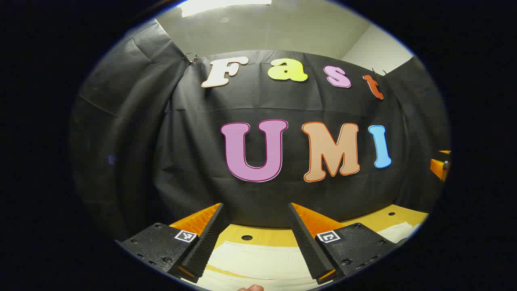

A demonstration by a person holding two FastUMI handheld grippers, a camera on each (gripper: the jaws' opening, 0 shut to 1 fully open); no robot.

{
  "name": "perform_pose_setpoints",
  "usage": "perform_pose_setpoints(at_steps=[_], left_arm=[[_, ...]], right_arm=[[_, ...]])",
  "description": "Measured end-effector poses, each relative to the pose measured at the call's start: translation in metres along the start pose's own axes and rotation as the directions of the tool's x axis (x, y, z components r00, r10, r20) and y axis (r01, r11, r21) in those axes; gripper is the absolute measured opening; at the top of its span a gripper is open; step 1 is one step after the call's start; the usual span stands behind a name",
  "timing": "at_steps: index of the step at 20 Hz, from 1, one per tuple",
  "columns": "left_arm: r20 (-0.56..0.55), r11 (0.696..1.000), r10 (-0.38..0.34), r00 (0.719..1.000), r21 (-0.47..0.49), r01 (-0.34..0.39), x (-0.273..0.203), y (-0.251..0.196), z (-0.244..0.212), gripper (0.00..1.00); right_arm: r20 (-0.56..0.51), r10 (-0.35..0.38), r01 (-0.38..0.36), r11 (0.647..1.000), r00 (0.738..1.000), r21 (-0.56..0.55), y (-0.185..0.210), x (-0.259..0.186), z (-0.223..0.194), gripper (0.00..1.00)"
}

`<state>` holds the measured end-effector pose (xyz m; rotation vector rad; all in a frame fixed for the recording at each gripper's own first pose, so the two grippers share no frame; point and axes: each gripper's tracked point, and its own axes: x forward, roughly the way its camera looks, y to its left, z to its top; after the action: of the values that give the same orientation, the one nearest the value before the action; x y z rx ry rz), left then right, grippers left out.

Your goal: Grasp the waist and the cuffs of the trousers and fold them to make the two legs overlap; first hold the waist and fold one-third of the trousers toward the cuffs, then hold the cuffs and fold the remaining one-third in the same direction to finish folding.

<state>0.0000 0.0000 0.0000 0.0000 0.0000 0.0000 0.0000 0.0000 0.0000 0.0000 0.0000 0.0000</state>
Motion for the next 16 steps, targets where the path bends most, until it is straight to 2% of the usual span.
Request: perform_pose_setpoints(at_steps=[16], left_arm=[[0.007, 0.998, -0.035, 0.999, 0.057, 0.035, -0.006, -0.026, 0.003, 0.92]], right_arm=[[-0.055, -0.016, 0.015, 1.0, 0.998, -0.023, -0.025, -0.002, -0.03, 0.97]])
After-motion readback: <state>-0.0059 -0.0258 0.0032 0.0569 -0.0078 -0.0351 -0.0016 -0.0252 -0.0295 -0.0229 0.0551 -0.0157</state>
